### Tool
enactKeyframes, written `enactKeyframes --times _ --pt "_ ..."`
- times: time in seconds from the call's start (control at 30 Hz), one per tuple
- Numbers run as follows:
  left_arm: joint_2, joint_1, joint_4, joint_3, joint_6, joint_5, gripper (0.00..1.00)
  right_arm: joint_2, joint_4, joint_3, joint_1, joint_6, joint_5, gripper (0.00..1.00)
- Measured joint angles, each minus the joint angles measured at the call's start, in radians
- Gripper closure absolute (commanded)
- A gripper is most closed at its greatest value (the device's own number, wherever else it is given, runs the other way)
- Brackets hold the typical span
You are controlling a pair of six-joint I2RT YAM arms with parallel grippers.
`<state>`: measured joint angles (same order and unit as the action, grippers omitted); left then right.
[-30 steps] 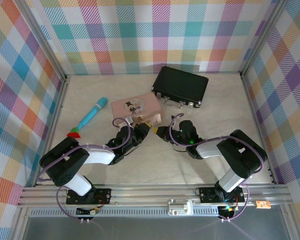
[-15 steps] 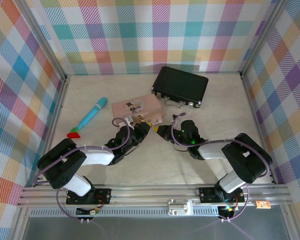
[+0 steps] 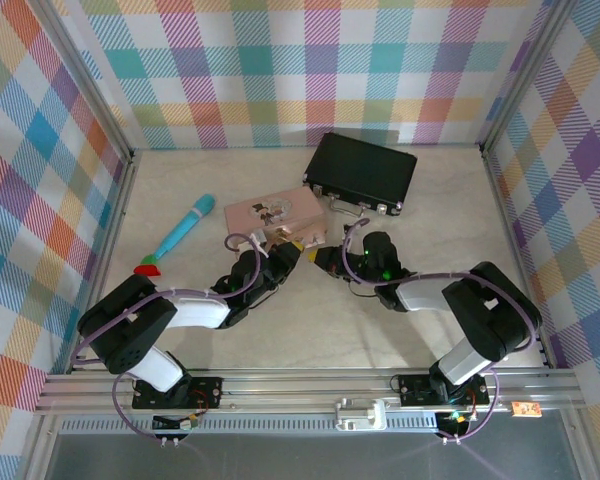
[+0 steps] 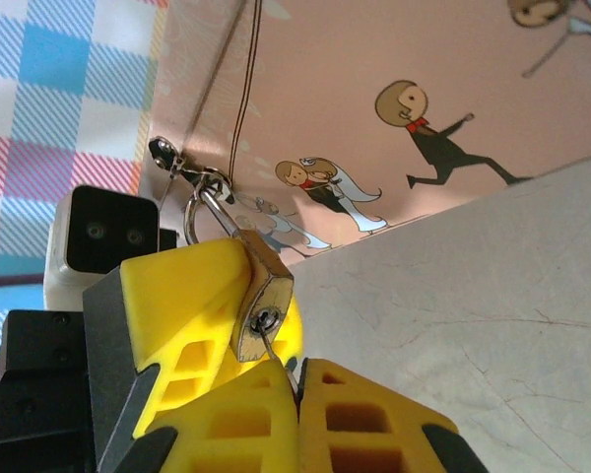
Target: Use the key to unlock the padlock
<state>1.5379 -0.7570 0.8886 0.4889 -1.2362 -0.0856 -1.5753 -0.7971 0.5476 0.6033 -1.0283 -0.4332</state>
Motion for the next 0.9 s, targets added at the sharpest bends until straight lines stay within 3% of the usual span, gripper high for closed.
enactKeyframes --times 0.13,0.43,0.73,0.9 --pt "-0.004 0.006 -0.006 0.0 0.01 0.022 1.0 -0.005 0.081 0.043 -0.033 0.047 -0.087 1.0" --pt "0.024 0.021 0.009 0.0 0.021 0.025 1.0 -0.1 0.045 0.088 -0.065 -0.033 -0.197 1.0" --pt "0.066 0.02 0.113 0.0 0.0 0.051 1.0 -0.15 -0.103 0.087 -0.07 -0.293 -0.22 1.0" --pt "0.077 0.02 0.15 0.0 -0.013 0.051 1.0 -0.154 -0.129 0.087 -0.078 -0.314 -0.231 1.0"
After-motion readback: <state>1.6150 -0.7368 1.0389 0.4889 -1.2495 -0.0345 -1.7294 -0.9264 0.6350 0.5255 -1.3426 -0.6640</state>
